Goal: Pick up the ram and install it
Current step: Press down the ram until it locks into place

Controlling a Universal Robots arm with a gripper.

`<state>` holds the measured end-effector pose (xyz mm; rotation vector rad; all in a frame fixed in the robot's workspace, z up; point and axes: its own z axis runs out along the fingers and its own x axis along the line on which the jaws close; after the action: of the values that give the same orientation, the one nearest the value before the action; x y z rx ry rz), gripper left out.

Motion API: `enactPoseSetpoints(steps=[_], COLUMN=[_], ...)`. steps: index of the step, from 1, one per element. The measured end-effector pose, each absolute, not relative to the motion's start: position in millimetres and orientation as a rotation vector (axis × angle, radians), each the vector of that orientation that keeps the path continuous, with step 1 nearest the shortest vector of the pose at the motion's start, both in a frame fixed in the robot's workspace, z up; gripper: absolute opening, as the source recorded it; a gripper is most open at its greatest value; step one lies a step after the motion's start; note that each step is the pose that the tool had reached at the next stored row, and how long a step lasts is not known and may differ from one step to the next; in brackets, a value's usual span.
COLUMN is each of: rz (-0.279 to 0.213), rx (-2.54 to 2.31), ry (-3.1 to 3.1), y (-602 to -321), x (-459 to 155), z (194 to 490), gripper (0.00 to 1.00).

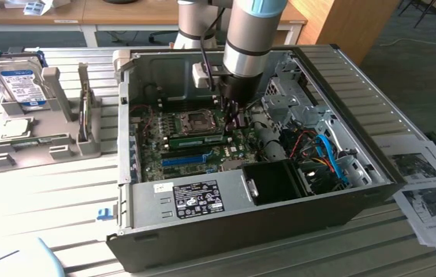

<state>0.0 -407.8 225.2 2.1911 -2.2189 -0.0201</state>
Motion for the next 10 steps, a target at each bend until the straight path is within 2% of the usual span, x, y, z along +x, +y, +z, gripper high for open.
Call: enactPoseSetpoints(steps=[10], rz=[-0.020], rx=[2.191], ry=[-2.219], y=[-407.8], x=[0.0], z=[224.4], gripper=[0.09])
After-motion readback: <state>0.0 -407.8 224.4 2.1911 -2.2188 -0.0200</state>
